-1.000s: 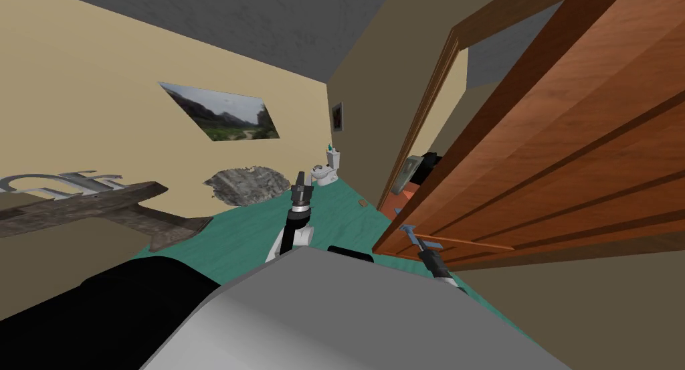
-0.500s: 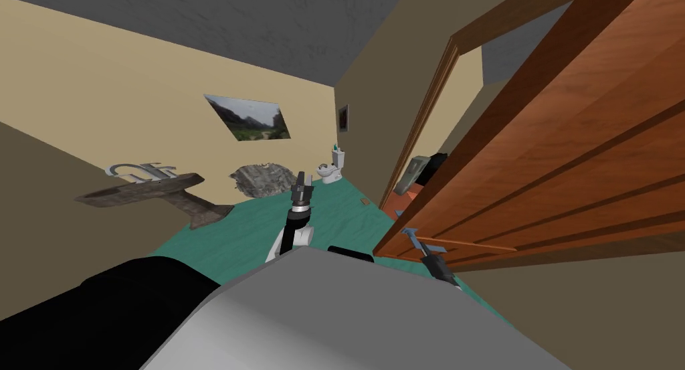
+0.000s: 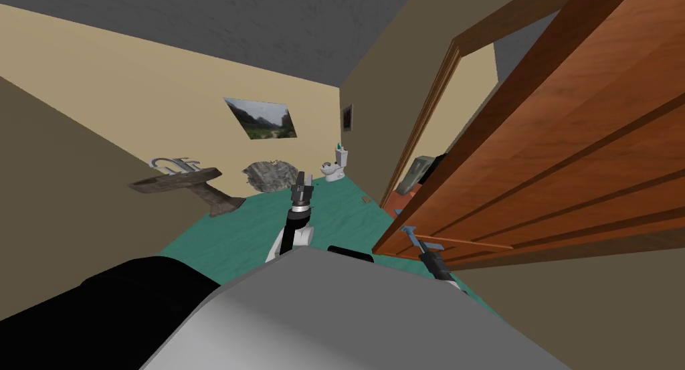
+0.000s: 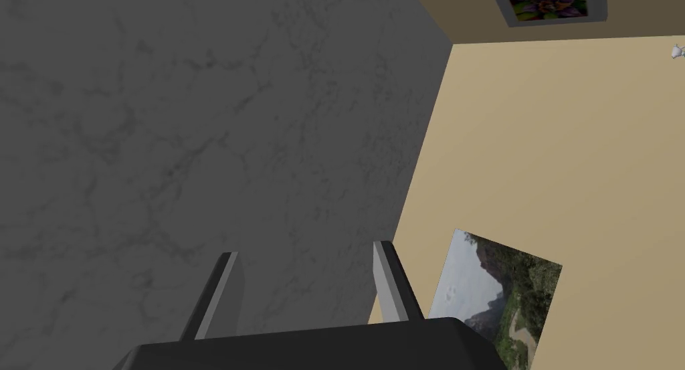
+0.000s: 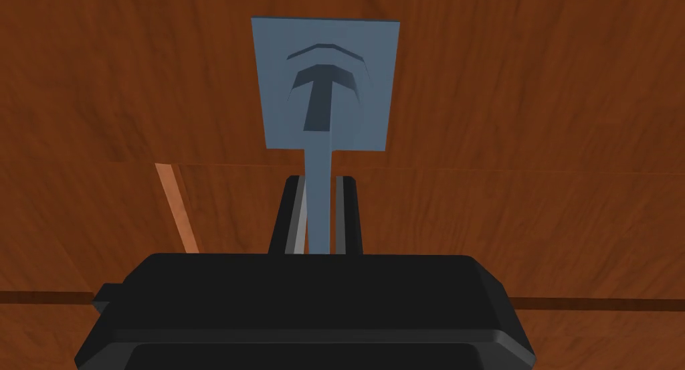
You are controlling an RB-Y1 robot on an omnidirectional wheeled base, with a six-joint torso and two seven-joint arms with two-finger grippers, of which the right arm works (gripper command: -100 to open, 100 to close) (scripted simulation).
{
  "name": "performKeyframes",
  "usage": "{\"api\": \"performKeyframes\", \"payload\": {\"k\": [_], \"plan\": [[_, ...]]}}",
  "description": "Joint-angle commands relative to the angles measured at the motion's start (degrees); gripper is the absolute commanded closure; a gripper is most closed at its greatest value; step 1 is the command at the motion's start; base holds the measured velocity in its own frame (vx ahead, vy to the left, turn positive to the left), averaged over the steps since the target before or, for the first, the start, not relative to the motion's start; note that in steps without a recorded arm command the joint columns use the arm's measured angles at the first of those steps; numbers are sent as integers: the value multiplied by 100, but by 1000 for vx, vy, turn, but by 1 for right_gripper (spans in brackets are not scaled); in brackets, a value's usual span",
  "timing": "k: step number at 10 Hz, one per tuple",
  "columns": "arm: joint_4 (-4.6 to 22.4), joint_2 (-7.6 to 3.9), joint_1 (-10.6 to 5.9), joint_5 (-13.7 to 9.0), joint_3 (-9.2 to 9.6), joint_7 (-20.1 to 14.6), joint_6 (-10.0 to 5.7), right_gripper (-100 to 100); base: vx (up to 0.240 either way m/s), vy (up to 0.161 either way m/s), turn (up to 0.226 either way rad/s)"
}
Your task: Pull the door open
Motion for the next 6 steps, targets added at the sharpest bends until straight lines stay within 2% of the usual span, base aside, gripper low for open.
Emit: {"api": "performKeyframes", "payload": {"k": [1, 5, 6], "plan": [[15, 57, -83, 30, -22, 35, 92, 100, -188, -73, 102], [-26, 200, -340, 98, -114, 126, 420, 100, -209, -67, 125], [16, 200, -340, 98, -114, 126, 420, 100, -138, -33, 62]]}}
